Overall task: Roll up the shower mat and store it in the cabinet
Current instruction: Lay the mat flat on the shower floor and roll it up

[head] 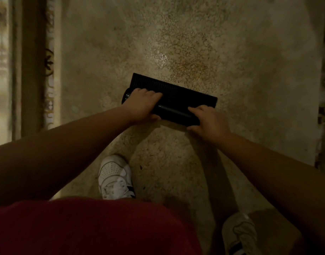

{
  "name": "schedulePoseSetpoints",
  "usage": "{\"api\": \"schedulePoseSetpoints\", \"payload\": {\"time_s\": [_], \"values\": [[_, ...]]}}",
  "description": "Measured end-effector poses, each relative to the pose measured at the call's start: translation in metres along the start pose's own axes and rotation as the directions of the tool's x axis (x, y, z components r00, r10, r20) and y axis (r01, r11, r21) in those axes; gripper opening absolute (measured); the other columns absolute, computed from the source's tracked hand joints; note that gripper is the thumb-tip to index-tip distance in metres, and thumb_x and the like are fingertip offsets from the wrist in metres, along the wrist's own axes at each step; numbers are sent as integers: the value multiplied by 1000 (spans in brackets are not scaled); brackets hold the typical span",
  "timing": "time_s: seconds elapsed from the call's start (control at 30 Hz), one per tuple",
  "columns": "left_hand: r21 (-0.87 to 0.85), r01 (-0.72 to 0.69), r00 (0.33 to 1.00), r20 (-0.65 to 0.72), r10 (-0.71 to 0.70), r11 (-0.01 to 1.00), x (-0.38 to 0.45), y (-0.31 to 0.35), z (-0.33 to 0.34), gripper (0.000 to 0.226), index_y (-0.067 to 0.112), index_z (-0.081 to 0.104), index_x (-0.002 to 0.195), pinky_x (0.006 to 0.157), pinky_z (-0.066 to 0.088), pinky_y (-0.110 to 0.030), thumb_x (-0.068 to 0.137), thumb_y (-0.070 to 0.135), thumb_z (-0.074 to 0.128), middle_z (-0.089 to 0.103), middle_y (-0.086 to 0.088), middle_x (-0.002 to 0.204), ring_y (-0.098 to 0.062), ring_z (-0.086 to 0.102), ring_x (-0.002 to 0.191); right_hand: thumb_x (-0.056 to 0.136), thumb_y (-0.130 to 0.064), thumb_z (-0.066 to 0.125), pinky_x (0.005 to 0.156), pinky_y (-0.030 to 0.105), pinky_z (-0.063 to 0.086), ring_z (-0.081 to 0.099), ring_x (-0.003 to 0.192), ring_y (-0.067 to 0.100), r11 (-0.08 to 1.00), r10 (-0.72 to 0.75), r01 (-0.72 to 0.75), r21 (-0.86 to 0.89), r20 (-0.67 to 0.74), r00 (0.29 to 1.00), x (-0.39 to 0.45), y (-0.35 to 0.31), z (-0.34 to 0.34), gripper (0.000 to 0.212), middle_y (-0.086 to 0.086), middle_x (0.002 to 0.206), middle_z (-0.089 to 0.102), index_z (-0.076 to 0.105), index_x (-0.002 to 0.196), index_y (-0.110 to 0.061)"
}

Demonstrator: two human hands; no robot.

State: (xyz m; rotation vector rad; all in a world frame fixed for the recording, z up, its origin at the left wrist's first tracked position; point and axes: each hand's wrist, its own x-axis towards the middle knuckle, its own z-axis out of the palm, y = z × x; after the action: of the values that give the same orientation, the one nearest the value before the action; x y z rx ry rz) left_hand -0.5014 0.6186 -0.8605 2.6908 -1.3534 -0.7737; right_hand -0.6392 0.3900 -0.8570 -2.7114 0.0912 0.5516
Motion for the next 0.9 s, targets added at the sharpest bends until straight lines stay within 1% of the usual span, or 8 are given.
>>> {"api": "schedulePoseSetpoints", "payload": {"time_s": [0.2, 0.3, 0.4, 0.5, 0.57, 0.63, 0.77, 0.9], "values": [[205, 36, 997, -79, -20, 978, 1, 13, 1, 69, 14, 37, 132, 93, 36, -53, 78, 41, 68, 45, -15, 128, -36, 42, 114, 69, -44, 81, 87, 36, 47, 56, 113, 25, 975, 76, -112, 191, 184, 980, 25, 12, -25, 82, 5, 127, 59, 43, 137, -19], [172, 15, 996, -92, 1, 985, 7, 9, -7, 54, 15, 44, 128, 91, 38, -51, 84, 39, 64, 50, -12, 121, -35, 47, 108, 68, -40, 83, 77, 32, 50, 59, 101, 22, 937, 114, -186, 296, 246, 963, 32, 18, -33, 66, 5, 117, 62, 52, 124, -23], [75, 25, 1000, -11, -24, 997, 19, 4, -19, 58, 18, 49, 129, 91, 38, -49, 80, 42, 69, 54, -11, 121, -35, 49, 109, 76, -38, 77, 75, 29, 49, 60, 102, 23, 894, 120, -232, 385, 293, 949, 34, 22, -40, 50, 3, 111, 61, 59, 120, -22], [56, 18, 996, 83, -23, 998, 31, -1, -30, 64, 21, 53, 129, 89, 44, -46, 75, 50, 72, 57, -9, 120, -34, 53, 107, 88, -47, 56, 98, 42, 42, 48, 120, 29, 997, 38, -44, 69, 78, 996, 18, 15, -27, 58, 9, 136, 51, 47, 137, -16], [47, 10, 994, 112, -15, 999, 35, -2, -35, 61, 21, 55, 125, 87, 47, -46, 74, 48, 73, 59, -9, 116, -33, 56, 103, 86, -53, 54, 103, 46, 34, 44, 123, 31, 995, 24, -32, -93, -84, 996, 0, 2, -9, 71, 9, 142, 46, 37, 143, -15], [22, 12, 992, 124, -15, 1000, 36, -3, -37, 58, 20, 56, 122, 86, 49, -45, 73, 46, 74, 60, -9, 113, -32, 57, 99, 79, -58, 60, 108, 51, 29, 41, 126, 31, 979, 58, -82, -187, -135, 989, -8, -7, 6, 85, 9, 144, 44, 29, 145, -13], [28, -12, 999, 53, 11, 1000, 31, -3, -31, 68, 19, 52, 131, 89, 47, -45, 73, 46, 74, 60, -12, 119, -35, 57, 102, 69, -59, 69, 98, 52, 36, 47, 116, 32, 953, 98, -145, -266, -181, 979, 4, -9, 11, 89, 11, 129, 51, 34, 136, -11], [81, -27, 997, -72, 33, 996, 16, -1, -14, 77, 19, 34, 145, 95, 36, -49, 81, 48, 65, 54, -14, 129, -37, 51, 112, 74, -41, 68, 89, 49, 41, 51, 106, 35, 951, 18, -67, -303, -159, 987, 16, 2, 9, 71, 13, 120, 56, 37, 132, -12]]}}
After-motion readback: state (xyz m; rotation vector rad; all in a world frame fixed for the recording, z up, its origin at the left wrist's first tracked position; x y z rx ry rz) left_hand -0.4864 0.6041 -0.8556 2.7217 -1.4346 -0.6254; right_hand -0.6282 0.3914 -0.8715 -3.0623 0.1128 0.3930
